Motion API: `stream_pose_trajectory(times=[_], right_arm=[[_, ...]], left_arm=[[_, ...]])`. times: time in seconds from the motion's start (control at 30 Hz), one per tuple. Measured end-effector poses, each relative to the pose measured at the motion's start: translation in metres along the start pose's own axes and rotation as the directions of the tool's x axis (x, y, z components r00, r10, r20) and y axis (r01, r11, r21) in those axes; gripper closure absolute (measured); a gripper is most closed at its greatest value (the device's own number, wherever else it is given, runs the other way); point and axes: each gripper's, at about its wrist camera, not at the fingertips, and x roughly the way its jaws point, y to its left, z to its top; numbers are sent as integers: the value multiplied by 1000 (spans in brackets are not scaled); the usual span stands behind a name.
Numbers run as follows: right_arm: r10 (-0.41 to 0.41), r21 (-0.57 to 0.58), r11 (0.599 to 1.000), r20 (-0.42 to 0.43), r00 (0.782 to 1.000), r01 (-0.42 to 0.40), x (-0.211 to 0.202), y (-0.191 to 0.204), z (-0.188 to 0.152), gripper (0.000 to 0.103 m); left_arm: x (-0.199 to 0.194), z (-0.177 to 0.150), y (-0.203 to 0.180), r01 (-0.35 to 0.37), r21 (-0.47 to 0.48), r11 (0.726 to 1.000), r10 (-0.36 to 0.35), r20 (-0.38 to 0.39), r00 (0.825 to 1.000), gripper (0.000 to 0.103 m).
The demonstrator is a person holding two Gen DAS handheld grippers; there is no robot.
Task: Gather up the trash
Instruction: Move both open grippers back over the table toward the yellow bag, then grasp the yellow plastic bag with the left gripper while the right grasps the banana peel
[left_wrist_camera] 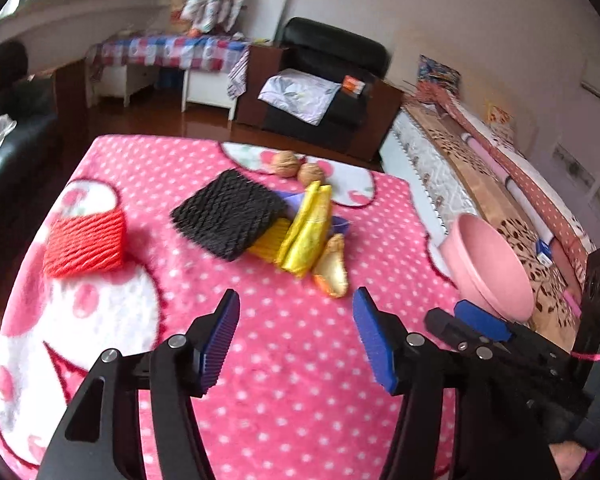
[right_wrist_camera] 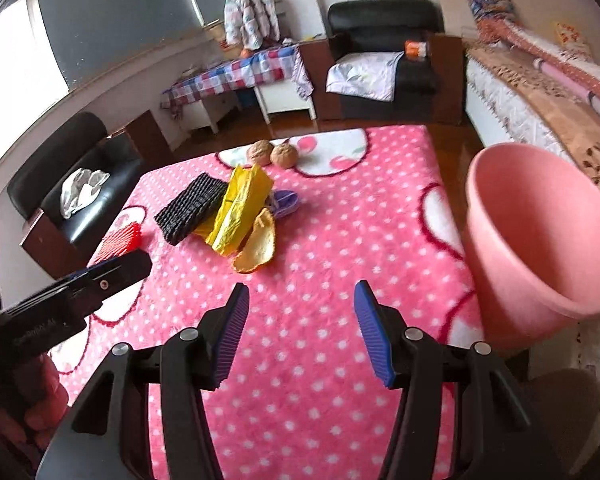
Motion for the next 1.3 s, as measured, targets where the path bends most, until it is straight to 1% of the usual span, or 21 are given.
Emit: stream_pose_trajectory(times=[0.07,0.17,0.27,0.33,0.4,0.53,0.57,0.6,0.7,0.83,1.03,1.07,1.1,1.17,1.2,1.27,1.3], right_arm=[[11,1,1000,-11,1000,-11,7,1,3,48],[8,8,1000,-20,1000,-8,17,0,7,48],[10,-12,1000,-23,1000,-10,27,2,14,48],[26,-25,999,-23,999,-26,35,5,17,48],[44,-33,998,-28,999,-45,43,9,21,48],[63,-39,997,-41,997,-64,59,12,26,48],[67,-40,997,-47,997,-69,64,13,28,51],[69,-40,997,-51,996,-71,67,13,29,57],[72,-44,996,-72,995,-75,78,14,34,66],[87,-56,994,-83,993,-92,89,19,38,67],[81,-80,993,-109,991,-90,106,24,42,68],[83,-83,992,-118,990,-93,110,25,43,70],[82,-86,992,-127,988,-93,113,25,43,78],[76,-94,992,-140,987,-89,119,27,41,82],[80,-98,991,-136,987,-94,119,27,41,86],[96,-93,990,-141,985,-109,118,26,41,90],[98,-87,990,-142,985,-112,118,25,41,94]], left_arm=[[2,-2,10,-21,-13,1000,21,-4,1000,44],[5,-2,20,-25,-31,999,25,-18,1000,45],[7,0,24,-35,-23,999,35,-16,999,46],[9,2,29,-37,-33,999,36,-19,999,47],[10,3,32,-33,-45,998,32,-25,999,54],[14,4,33,-25,-38,999,24,-35,999,60],[15,5,31,-21,-30,999,20,-37,999,61],[16,6,29,-16,-18,1000,15,-36,999,62],[20,11,22,-3,17,1000,3,-30,1000,62],[33,18,14,24,43,999,-22,-50,999,62],[55,22,8,34,78,996,-28,-82,996,62],[59,22,7,36,81,996,-29,-90,996,62],[61,22,7,36,83,996,-28,-95,995,62],[67,23,6,34,87,996,-25,-102,995,62],[69,24,5,36,91,995,-27,-103,994,62],[73,26,3,36,97,995,-26,-103,994,62],[74,26,3,35,101,994,-25,-103,994,62]])
